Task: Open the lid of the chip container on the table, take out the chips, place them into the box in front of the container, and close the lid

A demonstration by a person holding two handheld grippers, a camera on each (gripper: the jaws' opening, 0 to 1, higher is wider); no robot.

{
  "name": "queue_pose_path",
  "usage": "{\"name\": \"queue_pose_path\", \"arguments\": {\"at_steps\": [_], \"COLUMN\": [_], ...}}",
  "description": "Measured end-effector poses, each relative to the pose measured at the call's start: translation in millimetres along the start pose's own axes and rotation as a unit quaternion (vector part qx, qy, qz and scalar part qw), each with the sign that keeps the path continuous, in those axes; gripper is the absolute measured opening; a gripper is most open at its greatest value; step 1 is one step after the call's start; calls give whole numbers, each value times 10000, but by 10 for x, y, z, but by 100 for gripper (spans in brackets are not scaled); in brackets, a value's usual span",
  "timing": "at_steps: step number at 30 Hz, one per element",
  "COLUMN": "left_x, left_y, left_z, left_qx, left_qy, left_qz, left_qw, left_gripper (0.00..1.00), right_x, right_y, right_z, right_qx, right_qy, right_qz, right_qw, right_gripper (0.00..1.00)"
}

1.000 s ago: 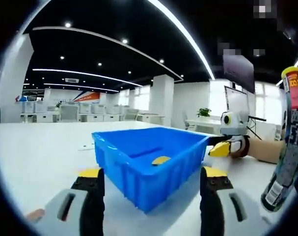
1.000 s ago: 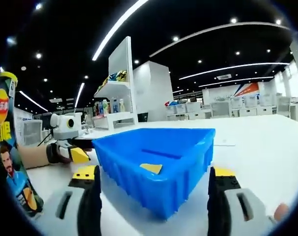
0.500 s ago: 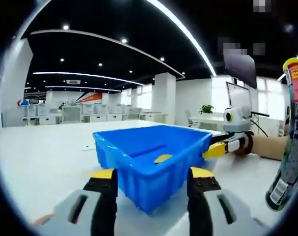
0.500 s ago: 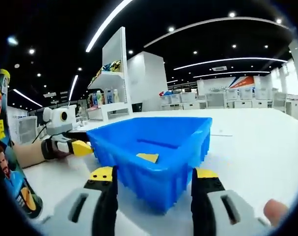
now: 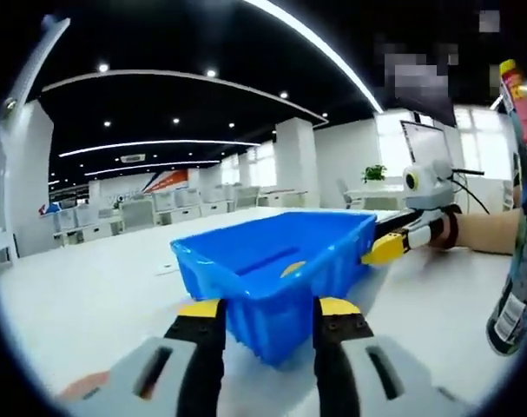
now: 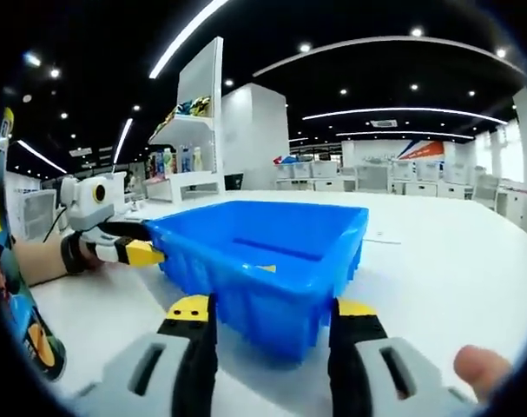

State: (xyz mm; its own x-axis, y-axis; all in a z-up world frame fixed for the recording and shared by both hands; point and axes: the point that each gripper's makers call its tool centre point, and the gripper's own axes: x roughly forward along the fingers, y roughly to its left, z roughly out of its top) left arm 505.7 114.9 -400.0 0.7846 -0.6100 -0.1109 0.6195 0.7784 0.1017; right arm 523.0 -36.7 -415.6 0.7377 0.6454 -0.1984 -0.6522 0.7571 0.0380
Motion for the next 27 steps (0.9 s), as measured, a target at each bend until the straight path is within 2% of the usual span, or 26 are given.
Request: {"name": "queue_pose_path", "arguments": {"at_steps": [9, 19, 27], "left_x": [-25, -44, -52], "left_y": [-25, -19, -28], "left_z": [36, 171, 272], "left_qx": [249, 414, 817], "left_qy": [-14, -255, -377], "left_qz": [31, 40, 129], "left_qw": [9997, 9988, 9959], "left_gripper": [40, 40, 40], "right_x": [-19, -54, -86], "right_y": [7, 25, 37], "right_z": [44, 145, 257], "right_qx": [-364, -495, -814], "right_qy": [-76, -242, -381], "right_qz": [-82, -105, -229], "right_qw": [9993, 9984, 9957], "right_gripper": [44, 44, 44]}}
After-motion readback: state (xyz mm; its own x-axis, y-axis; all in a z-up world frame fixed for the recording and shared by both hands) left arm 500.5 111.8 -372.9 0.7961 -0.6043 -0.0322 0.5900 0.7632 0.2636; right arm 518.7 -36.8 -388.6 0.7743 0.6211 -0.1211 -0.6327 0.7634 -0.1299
